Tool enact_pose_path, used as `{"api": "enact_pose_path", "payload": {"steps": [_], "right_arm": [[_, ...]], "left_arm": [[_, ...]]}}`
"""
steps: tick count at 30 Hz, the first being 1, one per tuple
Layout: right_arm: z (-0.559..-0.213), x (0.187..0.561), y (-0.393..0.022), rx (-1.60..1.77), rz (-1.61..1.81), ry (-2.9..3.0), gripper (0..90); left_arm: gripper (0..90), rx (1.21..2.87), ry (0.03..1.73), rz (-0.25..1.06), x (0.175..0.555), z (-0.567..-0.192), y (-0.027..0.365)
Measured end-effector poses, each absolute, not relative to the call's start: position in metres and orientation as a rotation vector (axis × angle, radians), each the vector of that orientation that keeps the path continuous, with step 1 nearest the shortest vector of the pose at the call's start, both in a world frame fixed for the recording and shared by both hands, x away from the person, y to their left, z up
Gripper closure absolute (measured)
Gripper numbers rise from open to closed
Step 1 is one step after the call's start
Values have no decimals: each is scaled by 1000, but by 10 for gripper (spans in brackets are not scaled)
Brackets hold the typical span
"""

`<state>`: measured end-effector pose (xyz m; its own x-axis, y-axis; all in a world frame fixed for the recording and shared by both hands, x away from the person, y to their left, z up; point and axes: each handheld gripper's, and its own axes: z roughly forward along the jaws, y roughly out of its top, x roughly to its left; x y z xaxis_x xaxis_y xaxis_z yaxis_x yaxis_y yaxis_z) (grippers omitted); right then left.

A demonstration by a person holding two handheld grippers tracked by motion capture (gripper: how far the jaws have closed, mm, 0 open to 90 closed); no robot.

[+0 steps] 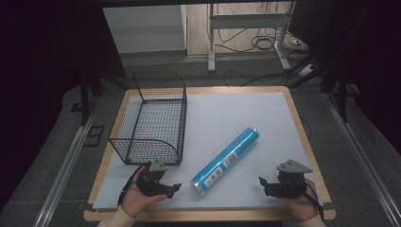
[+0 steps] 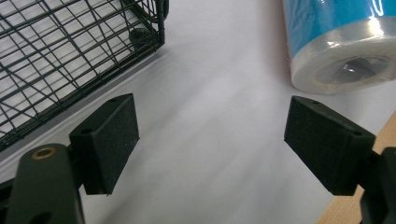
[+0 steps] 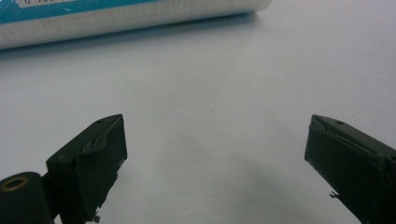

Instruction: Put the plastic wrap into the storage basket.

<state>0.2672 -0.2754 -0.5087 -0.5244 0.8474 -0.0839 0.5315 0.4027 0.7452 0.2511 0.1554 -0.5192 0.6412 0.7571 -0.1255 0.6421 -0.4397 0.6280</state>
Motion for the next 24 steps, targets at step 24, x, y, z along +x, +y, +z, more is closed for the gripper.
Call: {"api": "enact_pose_path", "payload": {"steps": [24], "right_arm": [[-509,271,-281,1179,919,2237,103]], "left_arm": [[185,2198,1085,220,250,-498,151]]}}
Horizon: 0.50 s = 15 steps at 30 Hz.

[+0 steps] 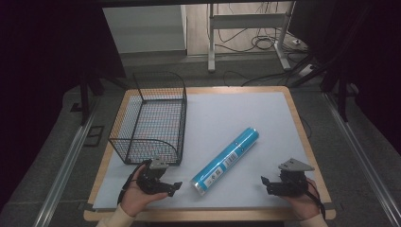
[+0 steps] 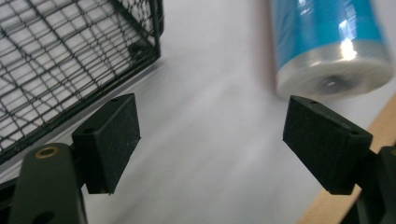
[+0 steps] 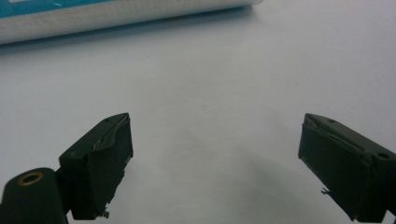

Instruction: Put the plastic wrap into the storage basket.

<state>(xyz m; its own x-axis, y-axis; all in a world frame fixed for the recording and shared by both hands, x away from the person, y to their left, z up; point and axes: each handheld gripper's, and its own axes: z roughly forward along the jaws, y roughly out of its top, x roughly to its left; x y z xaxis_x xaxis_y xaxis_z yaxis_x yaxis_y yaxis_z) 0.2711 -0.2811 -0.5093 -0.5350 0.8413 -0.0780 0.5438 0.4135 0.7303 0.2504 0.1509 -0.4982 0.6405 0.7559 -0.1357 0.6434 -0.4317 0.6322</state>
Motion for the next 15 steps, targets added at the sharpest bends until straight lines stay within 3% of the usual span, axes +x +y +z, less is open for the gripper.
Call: {"api": "enact_pose_path", "payload": {"steps": [15], "right_arm": [[-509,270,-280,1173,912,2243,116]], "left_arm": [[180,2198,1029,227,248,-468,141]]}}
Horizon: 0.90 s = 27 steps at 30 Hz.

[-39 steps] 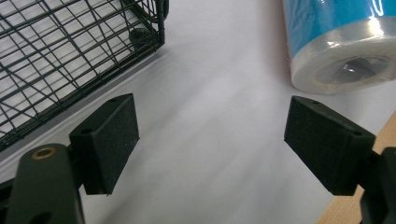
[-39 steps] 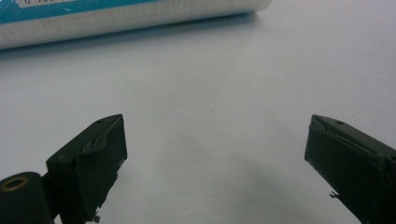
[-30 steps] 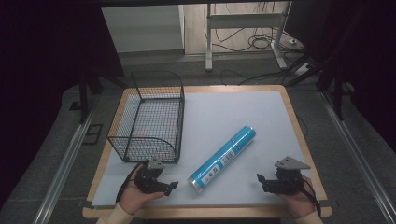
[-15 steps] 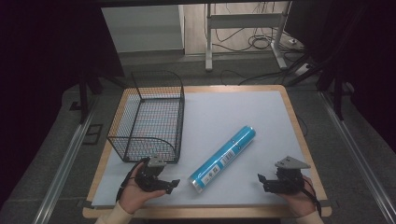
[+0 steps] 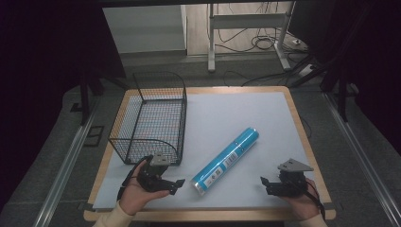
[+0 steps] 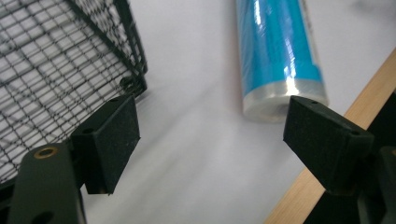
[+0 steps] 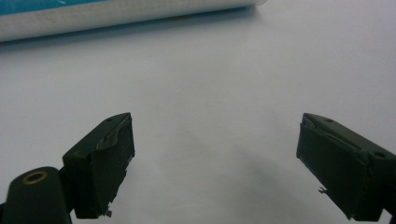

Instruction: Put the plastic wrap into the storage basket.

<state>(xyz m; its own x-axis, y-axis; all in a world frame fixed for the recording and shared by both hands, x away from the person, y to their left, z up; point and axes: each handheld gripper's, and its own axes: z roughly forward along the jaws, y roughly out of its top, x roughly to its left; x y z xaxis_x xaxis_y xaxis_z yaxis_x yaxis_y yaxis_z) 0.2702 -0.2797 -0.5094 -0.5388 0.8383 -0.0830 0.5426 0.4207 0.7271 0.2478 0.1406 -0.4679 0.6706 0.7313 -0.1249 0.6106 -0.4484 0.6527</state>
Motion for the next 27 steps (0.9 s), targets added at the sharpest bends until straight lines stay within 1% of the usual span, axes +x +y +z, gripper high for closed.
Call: {"api": "enact_pose_path", "payload": {"steps": [7,27], "right_arm": [[-511,270,-279,1167,911,2252,116],[-511,271,-281,1185,914,2239,116]], "left_arm": [[175,2207,1013,232,253,-453,132],[170,2237,963,210,272,-443,100]]}}
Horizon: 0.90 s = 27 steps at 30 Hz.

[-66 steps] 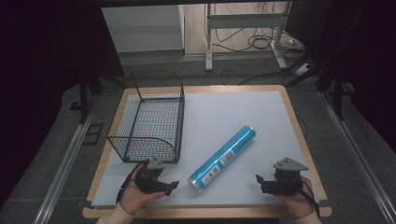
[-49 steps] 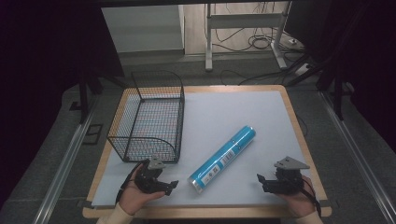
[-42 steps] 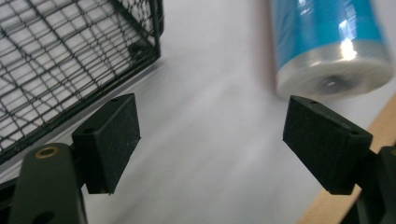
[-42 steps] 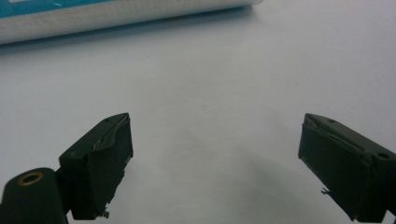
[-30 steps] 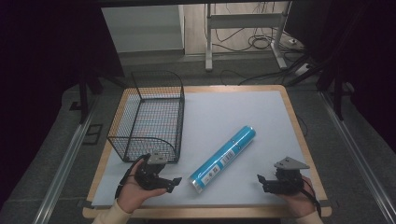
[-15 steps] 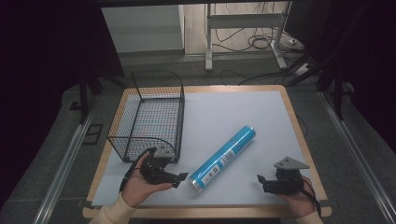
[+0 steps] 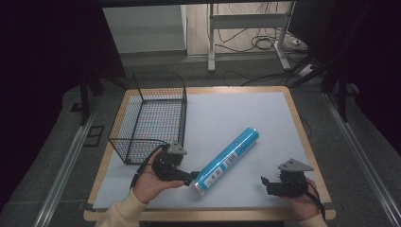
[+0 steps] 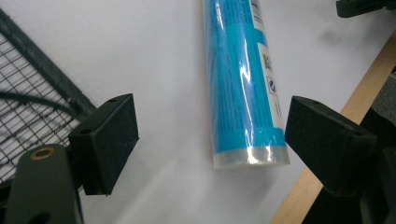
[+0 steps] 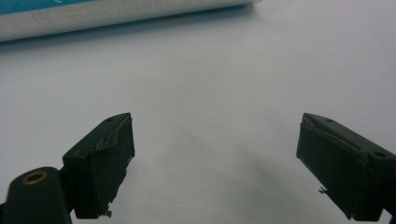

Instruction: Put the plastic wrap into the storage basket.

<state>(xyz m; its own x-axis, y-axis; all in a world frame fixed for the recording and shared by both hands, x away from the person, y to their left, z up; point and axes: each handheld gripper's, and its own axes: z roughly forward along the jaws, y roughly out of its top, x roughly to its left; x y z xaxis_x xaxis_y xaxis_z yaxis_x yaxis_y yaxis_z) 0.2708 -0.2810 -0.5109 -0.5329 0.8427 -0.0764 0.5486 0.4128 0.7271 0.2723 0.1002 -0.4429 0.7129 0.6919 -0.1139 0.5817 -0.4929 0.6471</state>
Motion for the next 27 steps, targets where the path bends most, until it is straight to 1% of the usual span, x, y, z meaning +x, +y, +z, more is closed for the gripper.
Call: {"api": "enact_pose_path", "payload": {"steps": [6,27], "right_arm": [[-510,270,-282,1181,916,2233,115],[-510,270,-281,1182,915,2236,115]], "left_arm": [[168,2248,966,195,281,-446,91],[163,2299,927,153,295,-448,59]]}}
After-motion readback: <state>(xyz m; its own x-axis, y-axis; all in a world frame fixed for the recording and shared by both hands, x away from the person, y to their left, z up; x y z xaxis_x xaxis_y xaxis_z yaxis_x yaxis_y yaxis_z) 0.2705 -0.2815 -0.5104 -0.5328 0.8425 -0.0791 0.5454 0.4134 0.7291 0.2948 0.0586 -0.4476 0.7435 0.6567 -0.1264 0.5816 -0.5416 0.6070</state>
